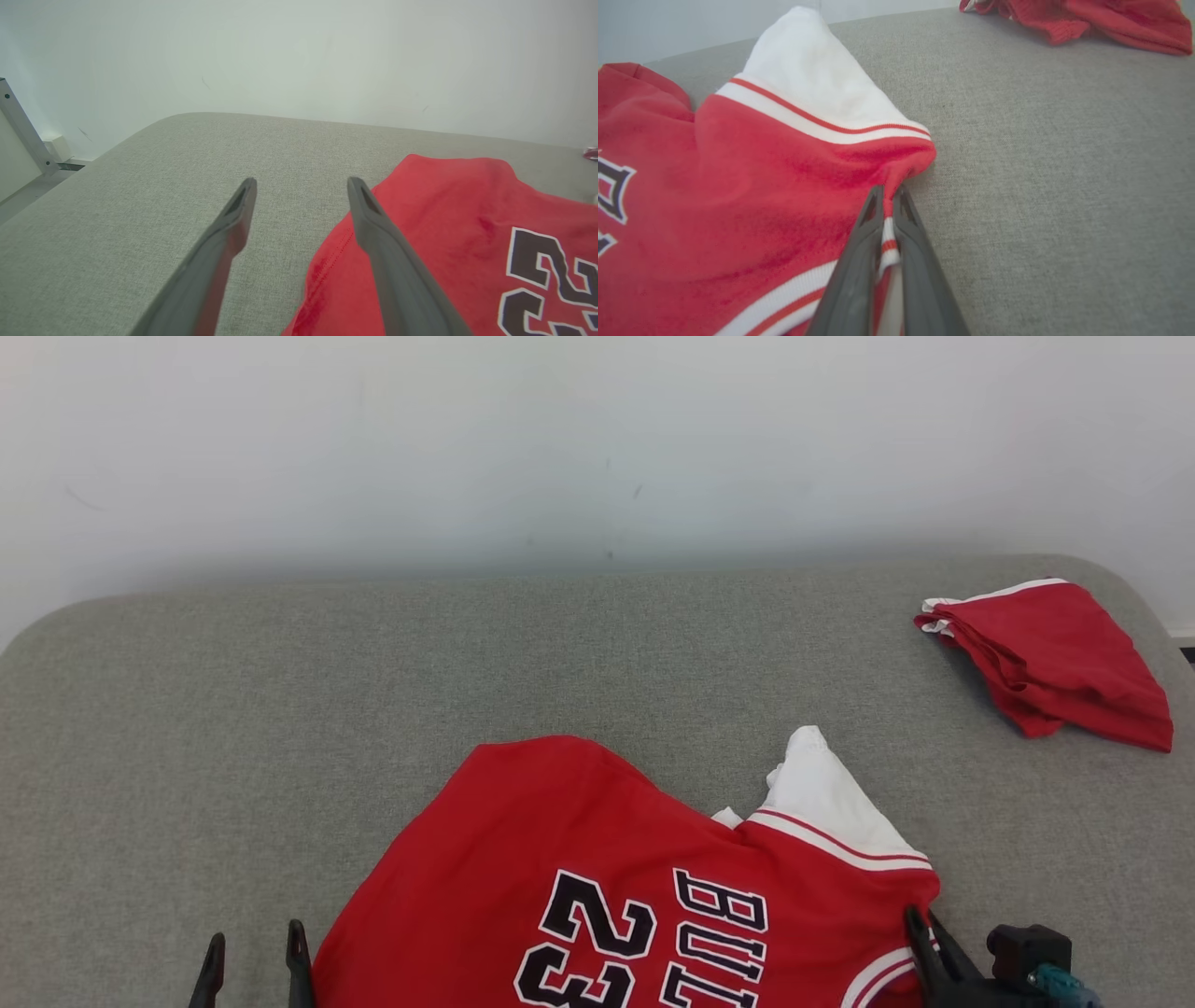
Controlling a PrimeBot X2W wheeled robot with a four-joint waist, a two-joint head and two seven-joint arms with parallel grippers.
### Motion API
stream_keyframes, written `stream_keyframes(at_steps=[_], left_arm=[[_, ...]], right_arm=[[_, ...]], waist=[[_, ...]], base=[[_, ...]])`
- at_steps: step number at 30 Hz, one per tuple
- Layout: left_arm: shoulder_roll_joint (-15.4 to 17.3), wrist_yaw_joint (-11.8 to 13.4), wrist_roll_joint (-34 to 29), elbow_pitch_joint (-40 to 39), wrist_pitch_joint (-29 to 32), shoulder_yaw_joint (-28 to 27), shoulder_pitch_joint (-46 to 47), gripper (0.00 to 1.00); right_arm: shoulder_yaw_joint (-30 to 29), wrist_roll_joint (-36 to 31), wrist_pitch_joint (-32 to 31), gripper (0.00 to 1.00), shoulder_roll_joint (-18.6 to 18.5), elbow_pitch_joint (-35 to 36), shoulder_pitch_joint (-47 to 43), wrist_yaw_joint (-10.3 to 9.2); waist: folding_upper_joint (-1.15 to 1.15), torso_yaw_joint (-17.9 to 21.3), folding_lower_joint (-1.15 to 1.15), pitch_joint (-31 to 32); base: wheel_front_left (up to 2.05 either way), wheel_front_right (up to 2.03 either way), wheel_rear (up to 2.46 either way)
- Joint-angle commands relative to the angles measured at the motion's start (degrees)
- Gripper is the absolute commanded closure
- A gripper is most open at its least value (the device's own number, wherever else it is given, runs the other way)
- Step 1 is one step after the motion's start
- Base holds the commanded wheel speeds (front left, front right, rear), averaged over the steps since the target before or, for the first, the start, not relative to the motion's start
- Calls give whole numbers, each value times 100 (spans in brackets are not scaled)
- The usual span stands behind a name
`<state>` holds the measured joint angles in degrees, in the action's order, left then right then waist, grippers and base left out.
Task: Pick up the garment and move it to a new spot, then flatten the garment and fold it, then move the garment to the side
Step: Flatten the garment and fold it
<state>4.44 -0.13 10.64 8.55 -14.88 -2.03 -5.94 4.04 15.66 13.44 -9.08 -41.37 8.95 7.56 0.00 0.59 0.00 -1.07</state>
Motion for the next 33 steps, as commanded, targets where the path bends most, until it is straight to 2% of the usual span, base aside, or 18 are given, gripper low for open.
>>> stream_keyframes(at_steps=[1,11,17,22,33], left_arm=[[-31,-37,-31,-12,-34,-38,-47,0],[-136,-205,-202,77,-33,-86,169,0],[-152,-273,-223,147,-34,32,329,0],[-159,-326,-148,252,-28,149,501,0],[-159,-285,132,374,-28,555,950,0]], right_arm=[[16,51,56,100,-63,51,86,-13],[275,14,171,100,-324,782,969,-13],[614,70,17,100,-358,729,1929,-13],[802,82,-72,100,-374,185,2817,-12],[1148,-127,1,100,-447,-1648,4501,-13]], waist=[[0,-5,0,-3],[0,-141,0,-80],[0,-427,0,-230],[0,-706,0,-397],[0,-1244,0,-841]], base=[[0,0,0],[0,0,0],[0,0,0],[0,0,0],[0,0,0]])
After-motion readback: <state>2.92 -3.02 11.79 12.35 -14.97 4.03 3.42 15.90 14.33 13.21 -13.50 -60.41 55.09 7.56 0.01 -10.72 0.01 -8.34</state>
